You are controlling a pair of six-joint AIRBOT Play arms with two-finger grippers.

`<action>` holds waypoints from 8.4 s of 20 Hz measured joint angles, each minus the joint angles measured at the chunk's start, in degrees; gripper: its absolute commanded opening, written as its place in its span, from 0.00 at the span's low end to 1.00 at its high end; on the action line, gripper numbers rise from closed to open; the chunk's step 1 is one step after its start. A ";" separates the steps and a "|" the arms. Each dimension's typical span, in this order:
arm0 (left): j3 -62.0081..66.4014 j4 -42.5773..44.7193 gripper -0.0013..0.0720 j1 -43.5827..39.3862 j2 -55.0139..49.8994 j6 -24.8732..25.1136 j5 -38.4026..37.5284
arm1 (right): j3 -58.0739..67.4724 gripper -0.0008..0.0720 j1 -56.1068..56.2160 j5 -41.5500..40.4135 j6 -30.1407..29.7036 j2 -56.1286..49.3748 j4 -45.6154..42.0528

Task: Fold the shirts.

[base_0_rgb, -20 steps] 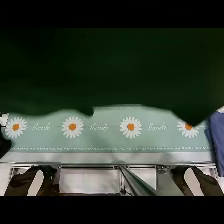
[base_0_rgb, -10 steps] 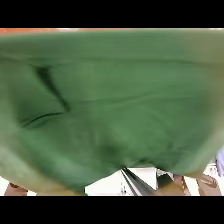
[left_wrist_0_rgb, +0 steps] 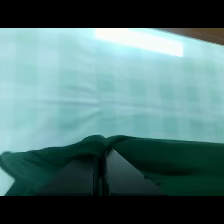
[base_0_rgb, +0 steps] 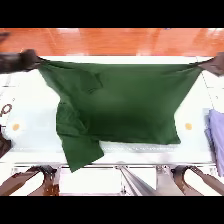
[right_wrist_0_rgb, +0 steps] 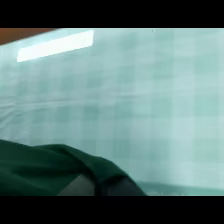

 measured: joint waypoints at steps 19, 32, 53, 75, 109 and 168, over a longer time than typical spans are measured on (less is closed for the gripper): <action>9.18 -2.62 0.04 -1.64 -28.63 2.05 4.13 | 21.75 0.04 2.75 -6.71 1.38 -37.66 2.12; 7.61 -1.79 0.05 0.20 -30.08 4.63 -16.50 | 18.62 0.04 1.55 10.40 1.11 -37.88 -7.63; -2.14 0.61 0.70 14.47 -11.13 2.34 -28.55 | -3.41 0.58 -10.67 9.64 5.86 -18.38 -10.71; -48.74 -12.68 0.04 7.06 4.24 3.48 -14.53 | -38.71 0.58 -19.02 0.92 -10.40 5.90 11.58; -40.61 -15.17 0.05 4.46 2.93 5.29 -9.44 | -35.85 0.04 -12.35 8.07 -1.95 -10.23 -3.02; -19.76 -5.07 0.71 9.27 8.28 3.30 -11.06 | -0.79 0.59 -11.39 1.97 -6.95 -38.64 13.31</action>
